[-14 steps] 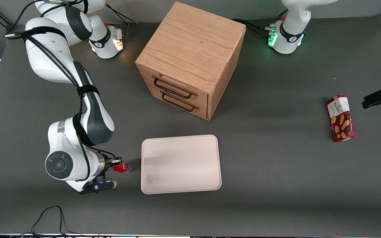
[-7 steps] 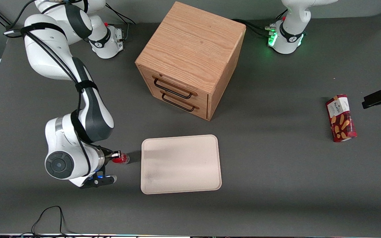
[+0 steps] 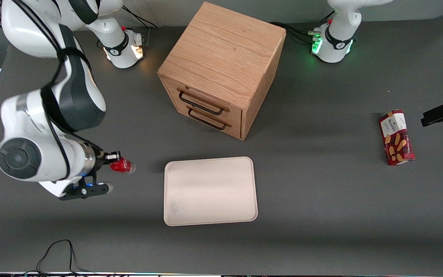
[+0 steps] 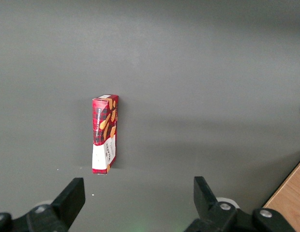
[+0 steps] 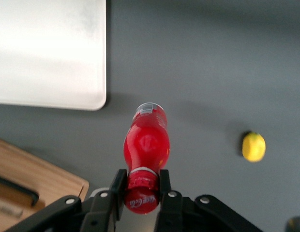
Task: Place coke bottle on tray
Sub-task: 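Lift the bottle and swing it over the white tray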
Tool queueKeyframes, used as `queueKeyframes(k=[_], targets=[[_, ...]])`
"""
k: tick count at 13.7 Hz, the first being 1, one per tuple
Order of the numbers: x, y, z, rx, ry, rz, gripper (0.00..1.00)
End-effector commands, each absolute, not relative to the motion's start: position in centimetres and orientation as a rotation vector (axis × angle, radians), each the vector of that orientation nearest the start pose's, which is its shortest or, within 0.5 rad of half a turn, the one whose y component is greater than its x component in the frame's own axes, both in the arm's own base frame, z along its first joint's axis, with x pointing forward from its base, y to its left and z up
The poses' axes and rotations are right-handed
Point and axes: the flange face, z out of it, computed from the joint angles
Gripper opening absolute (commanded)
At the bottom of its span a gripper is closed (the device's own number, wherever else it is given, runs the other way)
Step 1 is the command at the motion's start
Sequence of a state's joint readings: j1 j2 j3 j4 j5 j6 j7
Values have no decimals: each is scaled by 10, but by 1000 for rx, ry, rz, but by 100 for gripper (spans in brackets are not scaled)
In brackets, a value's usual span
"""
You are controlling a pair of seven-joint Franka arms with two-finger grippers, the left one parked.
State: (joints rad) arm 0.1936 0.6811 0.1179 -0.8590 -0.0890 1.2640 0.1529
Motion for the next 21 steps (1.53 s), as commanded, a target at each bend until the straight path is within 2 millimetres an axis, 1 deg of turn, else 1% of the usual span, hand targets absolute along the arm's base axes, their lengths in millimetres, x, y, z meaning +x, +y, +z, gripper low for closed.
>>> queueKeyframes(k=[1, 2, 5, 7, 8, 10, 14, 15, 16, 18, 19, 21], targets=[[651, 169, 544, -3193, -159, 434, 0], [648, 167, 550, -3193, -158, 447, 0], [643, 167, 553, -3192, -162, 466, 0], [640, 172, 557, -3193, -166, 466, 0], [637, 181, 559, -3191, -154, 462, 0], [629, 207, 561, -3180, -119, 455, 0], [616, 263, 563, -3142, -32, 395, 0], [611, 281, 560, -3145, -44, 386, 0], [610, 294, 551, -3148, -66, 387, 0], [608, 309, 544, -3144, -96, 378, 0], [608, 313, 541, -3143, -102, 376, 0], [620, 316, 527, -3129, -91, 333, 0]])
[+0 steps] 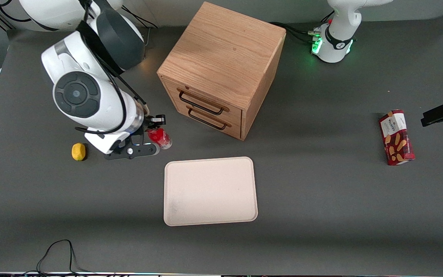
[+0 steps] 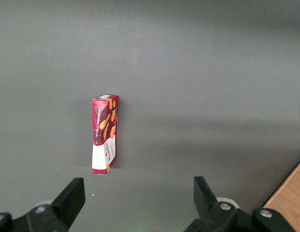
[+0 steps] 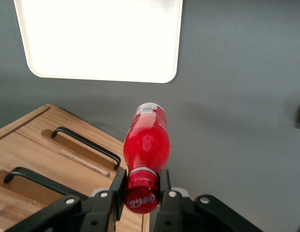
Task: Place coke bottle on tray
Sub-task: 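Lift the bottle and swing it over the white tray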
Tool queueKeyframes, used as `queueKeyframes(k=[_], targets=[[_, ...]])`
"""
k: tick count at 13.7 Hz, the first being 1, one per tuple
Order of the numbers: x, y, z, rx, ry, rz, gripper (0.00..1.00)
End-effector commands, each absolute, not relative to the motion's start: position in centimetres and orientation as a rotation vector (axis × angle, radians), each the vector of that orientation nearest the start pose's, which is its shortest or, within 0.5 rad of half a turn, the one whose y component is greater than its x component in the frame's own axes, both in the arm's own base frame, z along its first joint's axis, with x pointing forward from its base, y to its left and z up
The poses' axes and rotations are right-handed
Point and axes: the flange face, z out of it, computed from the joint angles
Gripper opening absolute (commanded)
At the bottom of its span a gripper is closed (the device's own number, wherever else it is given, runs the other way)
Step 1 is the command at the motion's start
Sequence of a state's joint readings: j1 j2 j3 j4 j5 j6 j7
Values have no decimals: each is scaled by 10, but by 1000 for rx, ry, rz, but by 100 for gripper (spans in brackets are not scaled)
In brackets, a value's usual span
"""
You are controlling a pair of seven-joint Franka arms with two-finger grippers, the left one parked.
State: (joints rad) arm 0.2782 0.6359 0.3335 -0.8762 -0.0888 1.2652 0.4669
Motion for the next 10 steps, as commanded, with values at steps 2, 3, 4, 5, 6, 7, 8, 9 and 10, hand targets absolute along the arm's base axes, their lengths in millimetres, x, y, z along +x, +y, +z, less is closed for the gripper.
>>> queueKeyframes(k=[2, 3, 4, 5, 6, 7, 8, 9, 10], targets=[[639, 316, 507, -3107, -71, 276, 0], [649, 314, 494, -3112, -74, 244, 0], [659, 312, 479, -3119, -68, 217, 0], [668, 313, 471, -3109, -79, 170, 0], [676, 313, 459, -3105, -82, 140, 0], [684, 313, 444, -3119, -86, 112, 0], [691, 315, 433, -3122, -88, 67, 0], [696, 316, 423, -3114, -85, 41, 0], [701, 317, 416, -3110, -84, 12, 0]])
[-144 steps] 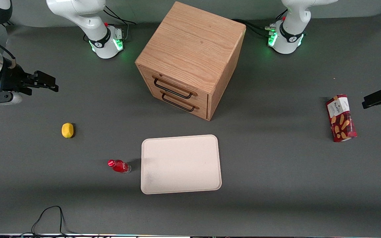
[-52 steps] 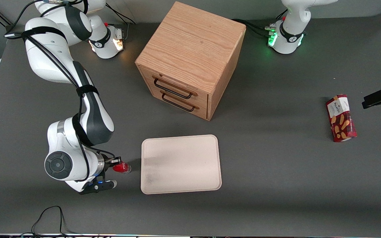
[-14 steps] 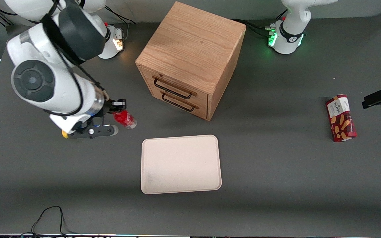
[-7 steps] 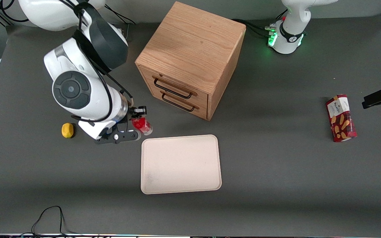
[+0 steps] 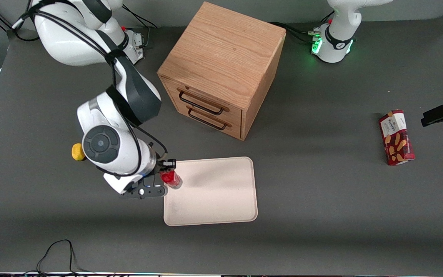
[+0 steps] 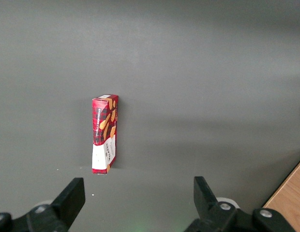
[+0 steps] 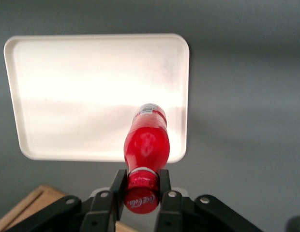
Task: Place coke bottle on tray
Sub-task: 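Lower the bottle upright onto the tray corner and open the gripper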
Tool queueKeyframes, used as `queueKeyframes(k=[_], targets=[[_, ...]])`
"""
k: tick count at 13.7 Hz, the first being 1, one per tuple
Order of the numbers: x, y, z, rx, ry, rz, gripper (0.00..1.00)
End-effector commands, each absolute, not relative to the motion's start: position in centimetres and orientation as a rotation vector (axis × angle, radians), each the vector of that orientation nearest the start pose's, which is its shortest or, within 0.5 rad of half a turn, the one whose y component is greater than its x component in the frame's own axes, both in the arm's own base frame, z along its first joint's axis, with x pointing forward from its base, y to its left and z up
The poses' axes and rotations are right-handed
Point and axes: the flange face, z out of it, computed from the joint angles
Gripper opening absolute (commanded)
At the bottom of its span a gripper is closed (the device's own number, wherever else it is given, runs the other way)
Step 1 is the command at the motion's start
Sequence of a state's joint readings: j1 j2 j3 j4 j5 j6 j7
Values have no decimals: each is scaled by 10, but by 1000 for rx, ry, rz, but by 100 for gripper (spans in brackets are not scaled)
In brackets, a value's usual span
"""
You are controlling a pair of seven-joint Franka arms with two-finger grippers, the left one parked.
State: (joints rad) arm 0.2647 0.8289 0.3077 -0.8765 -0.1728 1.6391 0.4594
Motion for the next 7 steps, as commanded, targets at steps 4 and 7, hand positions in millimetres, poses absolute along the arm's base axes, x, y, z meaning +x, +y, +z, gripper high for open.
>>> queueKeyframes(k=[4, 7], targets=[[717, 315, 387, -3104, -75, -58, 0], [722, 308, 378, -3114, -87, -75, 0]])
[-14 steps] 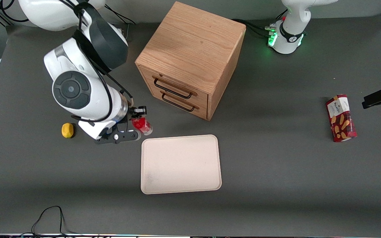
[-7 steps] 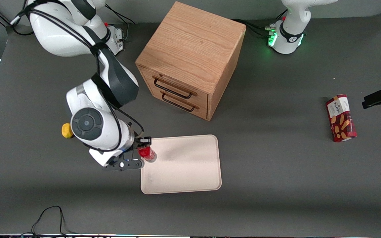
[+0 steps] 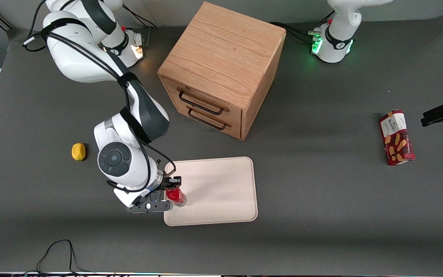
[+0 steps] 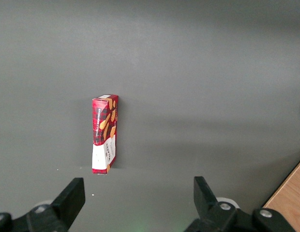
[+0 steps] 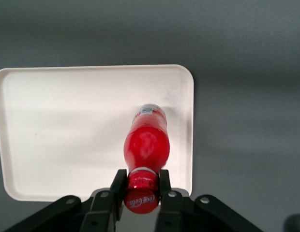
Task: Place coke bottle on tray
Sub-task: 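Lower the bottle upright onto the tray corner and open the gripper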
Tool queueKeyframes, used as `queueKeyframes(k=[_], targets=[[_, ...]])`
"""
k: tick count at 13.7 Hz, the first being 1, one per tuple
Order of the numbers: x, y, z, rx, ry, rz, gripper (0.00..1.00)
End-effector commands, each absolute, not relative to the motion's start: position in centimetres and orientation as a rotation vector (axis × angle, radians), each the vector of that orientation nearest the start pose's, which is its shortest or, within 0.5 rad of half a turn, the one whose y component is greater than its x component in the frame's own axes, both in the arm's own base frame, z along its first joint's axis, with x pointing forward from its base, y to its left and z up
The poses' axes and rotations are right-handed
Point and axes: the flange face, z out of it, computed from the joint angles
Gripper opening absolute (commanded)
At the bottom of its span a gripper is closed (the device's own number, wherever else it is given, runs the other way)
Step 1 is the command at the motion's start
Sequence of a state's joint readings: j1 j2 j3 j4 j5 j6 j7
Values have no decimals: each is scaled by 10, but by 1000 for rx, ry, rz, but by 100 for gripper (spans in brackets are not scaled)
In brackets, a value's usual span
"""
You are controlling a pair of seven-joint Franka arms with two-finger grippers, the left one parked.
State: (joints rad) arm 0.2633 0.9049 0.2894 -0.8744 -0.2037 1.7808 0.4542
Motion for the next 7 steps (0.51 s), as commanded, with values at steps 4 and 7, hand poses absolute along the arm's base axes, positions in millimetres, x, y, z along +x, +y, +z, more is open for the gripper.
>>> queueKeyframes(k=[4, 7], targets=[[727, 300, 364, -3141, -96, -62, 0], [729, 301, 359, -3134, -97, -79, 0]])
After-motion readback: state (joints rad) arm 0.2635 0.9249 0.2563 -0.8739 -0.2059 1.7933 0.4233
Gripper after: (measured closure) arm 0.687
